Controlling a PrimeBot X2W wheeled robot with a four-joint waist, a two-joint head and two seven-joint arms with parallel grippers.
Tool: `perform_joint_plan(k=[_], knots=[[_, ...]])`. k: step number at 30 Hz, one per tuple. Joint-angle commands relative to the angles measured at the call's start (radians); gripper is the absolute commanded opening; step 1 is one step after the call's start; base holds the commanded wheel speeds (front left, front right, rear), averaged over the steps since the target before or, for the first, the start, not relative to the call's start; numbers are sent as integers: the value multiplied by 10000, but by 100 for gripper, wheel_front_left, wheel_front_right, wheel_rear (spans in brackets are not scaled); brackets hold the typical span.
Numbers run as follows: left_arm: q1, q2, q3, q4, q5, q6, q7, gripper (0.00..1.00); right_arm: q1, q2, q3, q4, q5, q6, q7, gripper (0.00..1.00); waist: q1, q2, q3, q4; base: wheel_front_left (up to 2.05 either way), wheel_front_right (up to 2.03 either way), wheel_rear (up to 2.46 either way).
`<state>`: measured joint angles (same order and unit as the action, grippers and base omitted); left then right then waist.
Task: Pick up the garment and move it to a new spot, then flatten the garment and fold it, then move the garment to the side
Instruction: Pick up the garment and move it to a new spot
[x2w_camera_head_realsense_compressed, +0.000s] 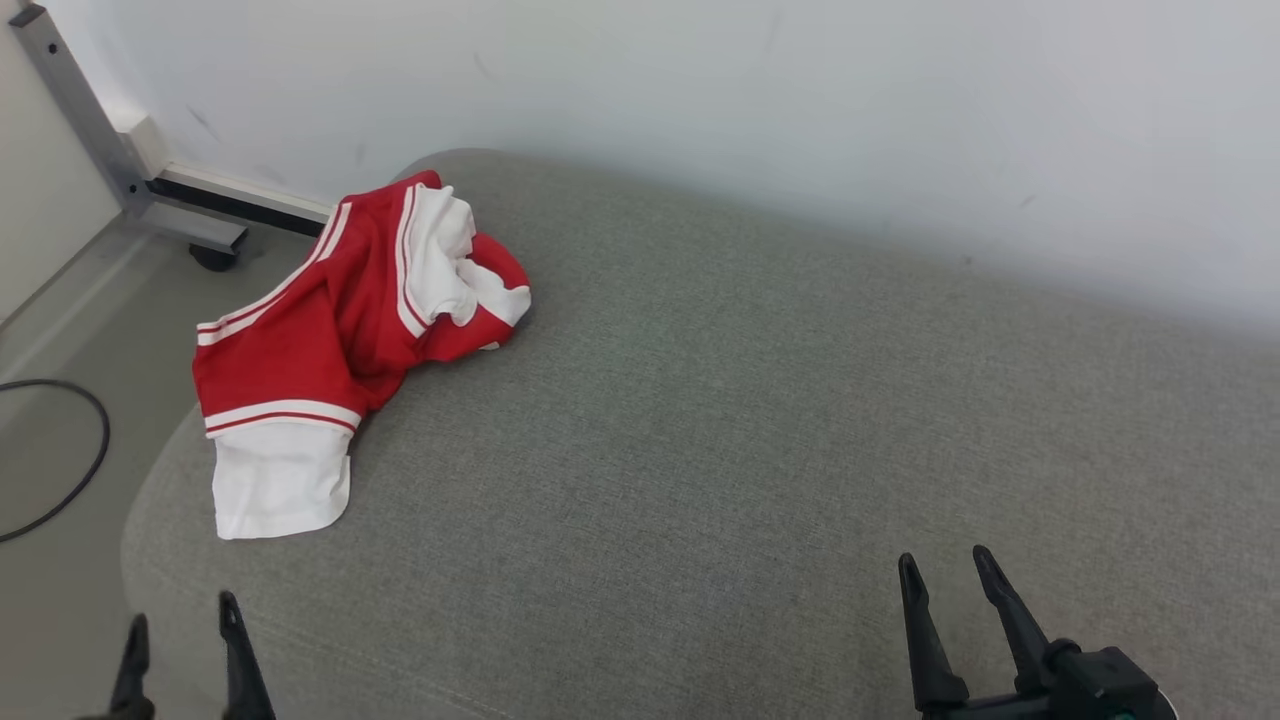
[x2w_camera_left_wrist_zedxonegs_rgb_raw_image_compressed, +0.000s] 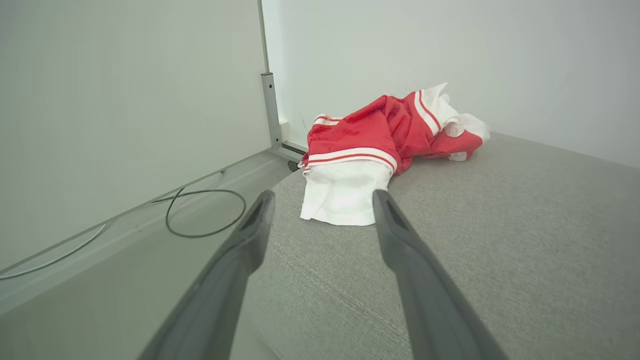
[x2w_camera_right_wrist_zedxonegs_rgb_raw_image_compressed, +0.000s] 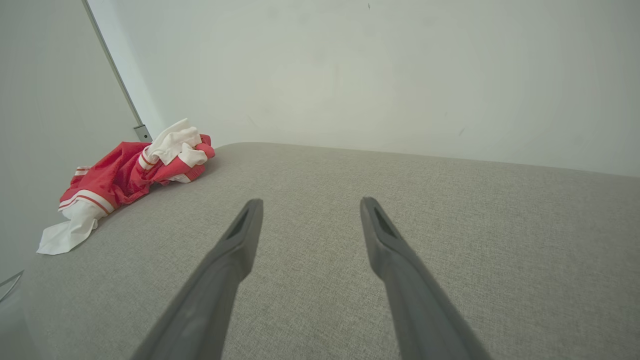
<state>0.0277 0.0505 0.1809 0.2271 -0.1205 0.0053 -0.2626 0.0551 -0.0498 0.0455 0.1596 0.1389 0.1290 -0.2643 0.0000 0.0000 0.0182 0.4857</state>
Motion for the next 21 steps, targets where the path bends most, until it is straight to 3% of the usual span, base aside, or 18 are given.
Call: perform_joint_plan(k=[1, 9, 16, 21], knots=[[-357, -6, 157, -31, -54, -43, -35, 100, -175, -10, -1, -32, -57, 33, -5, 100, 0, 0, 240, -306, 0, 0, 0], [-2556, 419, 1406, 355, -43, -682, -35, 100, -825, -10, 32, -195, -269, 33, -3, 100, 0, 0, 1171, -1706, 0, 0, 0], [-4677, 1534, 2266, 1103, -396, -1096, -34, 100, -1513, -9, -134, -317, -276, 33, -5, 100, 0, 0, 2307, -3075, 0, 0, 0], [-5969, 2612, 2122, 2423, -865, -1279, -20, 100, -1835, -4, -205, -379, -152, 33, -3, 100, 0, 0, 2904, -3785, 0, 0, 0]])
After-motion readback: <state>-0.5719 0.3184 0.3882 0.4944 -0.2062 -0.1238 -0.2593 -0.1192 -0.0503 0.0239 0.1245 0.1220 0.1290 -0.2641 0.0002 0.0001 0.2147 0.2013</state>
